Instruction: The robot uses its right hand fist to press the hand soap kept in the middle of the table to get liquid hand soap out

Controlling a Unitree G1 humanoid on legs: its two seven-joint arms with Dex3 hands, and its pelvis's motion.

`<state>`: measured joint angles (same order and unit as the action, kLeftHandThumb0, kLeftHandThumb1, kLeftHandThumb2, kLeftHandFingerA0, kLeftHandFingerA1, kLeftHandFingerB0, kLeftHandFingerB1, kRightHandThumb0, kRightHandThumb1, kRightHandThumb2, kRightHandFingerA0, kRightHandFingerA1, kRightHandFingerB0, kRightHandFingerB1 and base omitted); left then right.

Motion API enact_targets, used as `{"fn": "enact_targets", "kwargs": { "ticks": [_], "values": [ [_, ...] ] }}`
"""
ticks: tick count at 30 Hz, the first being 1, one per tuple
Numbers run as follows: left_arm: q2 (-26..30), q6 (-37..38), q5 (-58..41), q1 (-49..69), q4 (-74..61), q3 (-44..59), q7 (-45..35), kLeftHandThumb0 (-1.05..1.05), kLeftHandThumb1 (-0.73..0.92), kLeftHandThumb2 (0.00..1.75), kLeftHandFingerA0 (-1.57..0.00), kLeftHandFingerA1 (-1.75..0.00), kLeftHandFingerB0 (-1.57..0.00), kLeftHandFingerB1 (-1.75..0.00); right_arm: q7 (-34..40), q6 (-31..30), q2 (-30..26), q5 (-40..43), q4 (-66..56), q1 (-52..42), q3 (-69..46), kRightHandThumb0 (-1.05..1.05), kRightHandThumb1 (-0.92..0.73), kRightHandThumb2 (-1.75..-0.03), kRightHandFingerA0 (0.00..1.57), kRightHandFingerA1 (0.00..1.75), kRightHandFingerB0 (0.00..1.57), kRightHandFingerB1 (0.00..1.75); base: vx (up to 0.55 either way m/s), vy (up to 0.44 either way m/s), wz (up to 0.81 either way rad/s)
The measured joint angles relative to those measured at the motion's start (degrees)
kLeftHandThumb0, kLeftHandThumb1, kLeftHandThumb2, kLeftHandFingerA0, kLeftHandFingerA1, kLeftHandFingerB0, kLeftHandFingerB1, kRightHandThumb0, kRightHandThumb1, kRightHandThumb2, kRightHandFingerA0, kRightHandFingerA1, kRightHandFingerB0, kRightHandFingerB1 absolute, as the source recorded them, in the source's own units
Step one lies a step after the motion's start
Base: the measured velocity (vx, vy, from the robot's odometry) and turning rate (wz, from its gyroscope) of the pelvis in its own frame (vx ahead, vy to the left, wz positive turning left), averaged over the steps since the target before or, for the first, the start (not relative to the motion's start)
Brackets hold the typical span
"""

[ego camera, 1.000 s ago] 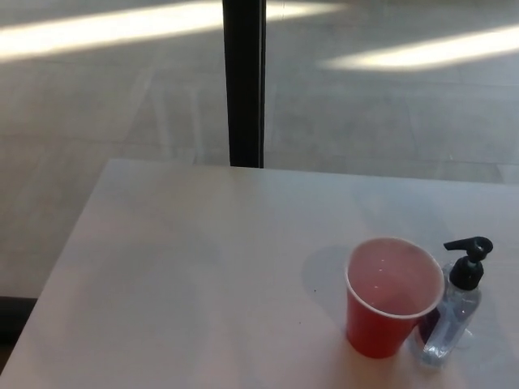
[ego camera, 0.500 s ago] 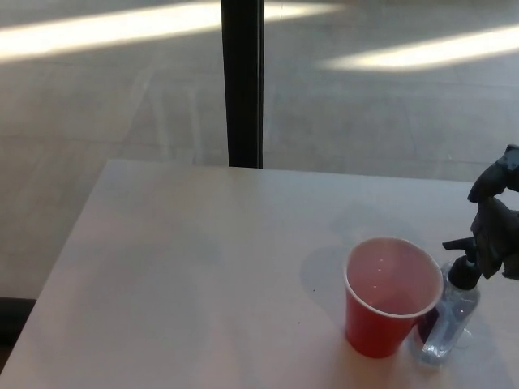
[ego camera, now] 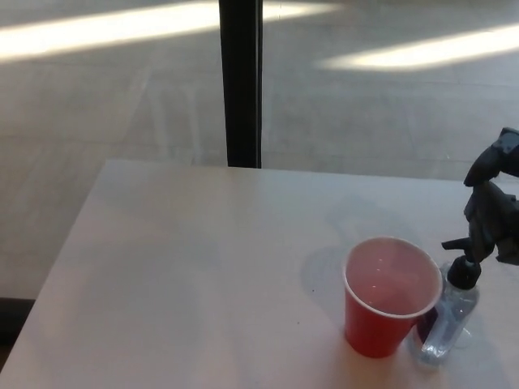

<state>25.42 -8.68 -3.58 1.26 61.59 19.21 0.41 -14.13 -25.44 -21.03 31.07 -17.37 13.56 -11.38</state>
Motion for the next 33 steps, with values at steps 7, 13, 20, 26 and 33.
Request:
{"fn": "enact_targets", "kwargs": {
  "ticks": [7, 13, 20, 26, 33],
  "values": [
    [0.10, -0.01, -0.04, -0.09, 0.13, -0.13, 0.00, -0.12, 0.42, 0.94, -0.60, -0.81, -0.47, -0.73, -0.35, 0.00, 0.82, -1.45, 1.85, -0.46, 1.04, -0.25, -0.55, -1.23, 0.97, 1.75, 0.72, 1.61, 0.00, 0.000, 0.00],
    [0.12, 0.00, -0.13, -0.18, 0.16, -0.11, -0.11, -0.13, 0.41, 0.94, -0.62, -0.81, -0.49, -0.74, -0.03, -0.27, 1.30, -1.98, 1.28, -0.81, 1.77, -0.22, -0.55, -1.23, 1.03, 1.75, 0.73, 1.57, 0.00, 0.000, 0.00],
    [0.33, -0.01, -0.05, -0.21, 0.12, -0.55, -0.09, -0.13, 0.42, 0.94, -0.64, -0.82, -0.47, -0.72, 0.08, 0.35, 1.94, -1.98, 1.19, -1.61, 1.86, -0.20, -0.57, -1.19, 1.00, 1.75, 0.78, 1.47, 0.00, 0.000, 0.00],
    [0.46, -0.01, 0.00, -0.31, 0.16, -0.85, 0.01, -0.14, 0.40, 0.95, -0.66, -0.84, -0.49, -0.74, -0.06, 3.26, 2.70, -2.79, 2.15, -2.97, 2.72, -0.21, -0.62, -1.15, 1.01, 1.75, 0.78, 1.51, 0.00, 0.000, 0.00],
    [0.47, 0.00, -0.04, -0.35, 0.20, -0.78, 0.06, -0.13, 0.41, 0.95, -0.66, -0.85, -0.49, -0.74, -0.49, 7.32, 2.34, -4.37, 3.08, -4.27, 4.88, -0.19, -0.61, -1.18, 0.98, 1.75, 0.73, 1.53, 0.00, 0.000, 0.00]
  ]
}}
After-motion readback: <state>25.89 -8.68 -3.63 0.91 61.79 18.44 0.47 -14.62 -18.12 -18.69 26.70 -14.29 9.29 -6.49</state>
